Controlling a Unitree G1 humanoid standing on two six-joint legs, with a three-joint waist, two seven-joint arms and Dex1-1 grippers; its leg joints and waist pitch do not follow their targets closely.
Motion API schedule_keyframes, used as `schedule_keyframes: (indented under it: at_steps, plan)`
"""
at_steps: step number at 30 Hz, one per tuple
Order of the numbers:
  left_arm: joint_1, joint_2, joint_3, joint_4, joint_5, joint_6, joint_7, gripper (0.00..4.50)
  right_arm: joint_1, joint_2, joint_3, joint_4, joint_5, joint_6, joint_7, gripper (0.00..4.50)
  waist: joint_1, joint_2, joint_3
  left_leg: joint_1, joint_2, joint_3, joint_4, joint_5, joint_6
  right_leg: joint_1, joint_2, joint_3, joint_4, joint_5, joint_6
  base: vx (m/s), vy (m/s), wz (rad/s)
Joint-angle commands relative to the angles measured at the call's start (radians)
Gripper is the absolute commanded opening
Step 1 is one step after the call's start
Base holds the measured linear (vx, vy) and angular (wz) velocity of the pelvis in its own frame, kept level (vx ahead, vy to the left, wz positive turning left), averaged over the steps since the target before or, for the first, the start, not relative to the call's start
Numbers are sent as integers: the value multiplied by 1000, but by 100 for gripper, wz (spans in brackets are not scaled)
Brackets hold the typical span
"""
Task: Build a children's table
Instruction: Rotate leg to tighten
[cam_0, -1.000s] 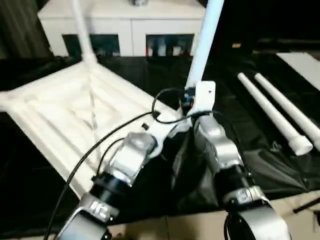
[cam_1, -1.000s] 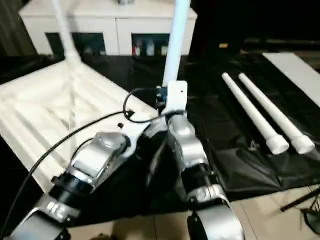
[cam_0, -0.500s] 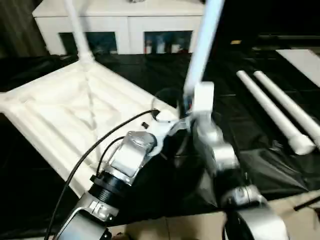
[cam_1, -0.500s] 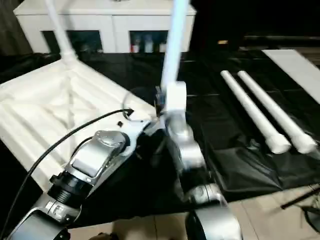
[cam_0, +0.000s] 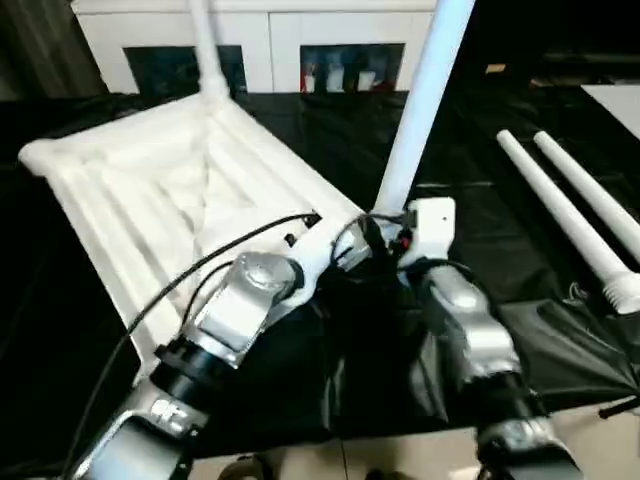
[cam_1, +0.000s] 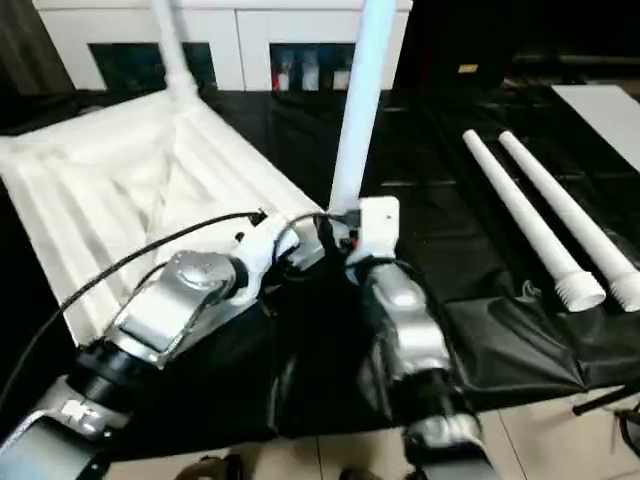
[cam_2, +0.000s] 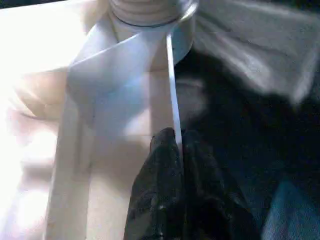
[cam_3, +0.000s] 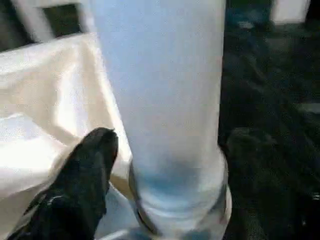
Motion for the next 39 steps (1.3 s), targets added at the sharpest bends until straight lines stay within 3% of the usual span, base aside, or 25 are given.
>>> schedule_keyframes:
  at_steps: [1, 6, 10, 15, 18, 24, 32, 39]
  plan:
    - [16, 30, -30, -17, -8, -57, -67, 0, 33, -35, 6, -88, 36, 47, 64, 412, 0, 7, -71, 36, 56, -13, -60, -141, 72, 51, -58, 43, -40, 55, -244, 0, 0, 0]
    - [36, 96, -33, -21, -22, -118, -150, 0, 88, -107, 5, -197, 71, 106, 158, 434, 3, 3, -67, 41, 57, -12, -68, -235, 22, 43, -59, 47, -52, -108, -224, 0, 0, 0]
    - [55, 150, -45, -52, -54, -176, -242, 0, 129, -178, 19, -267, 115, 158, 268, 434, 10, 3, -68, 42, 57, -11, -65, -223, 21, 40, -58, 48, -49, -106, -218, 0, 0, 0]
    - [77, 196, -47, -84, -99, -227, -348, 0, 177, -276, 63, -343, 150, 219, 420, 434, 14, 2, -70, 38, 57, -11, -59, -182, 46, 43, -58, 46, -38, -49, -234, 0, 0, 0]
    - [81, 218, -40, -60, -110, -295, -396, 0, 185, -325, 85, -362, 148, 243, 490, 434, 16, -2, -72, 40, 56, -9, -56, -191, 52, 41, -59, 46, -40, -75, -241, 0, 0, 0]
    - [79, 250, -34, -33, -116, -345, -436, 0, 181, -363, 106, -352, 142, 245, 542, 434, 18, -3, -74, 43, 57, -7, -55, -218, 34, 38, -62, 47, -40, -134, -236, 0, 0, 0]
    - [70, 257, -31, -15, -110, -369, -453, 0, 172, -382, 133, -318, 101, 222, 574, 364, 19, -6, -79, 40, 56, -6, -48, -197, 42, 41, -64, 47, -35, -122, -243, 0, 0, 0]
    - [62, 250, -31, 5, -102, -389, -462, 0, 169, -380, 144, -298, 83, 205, 581, 293, 19, -6, -78, 41, 56, -8, -47, -245, 22, 37, -64, 48, -37, -181, -235, 0, 0, 0]
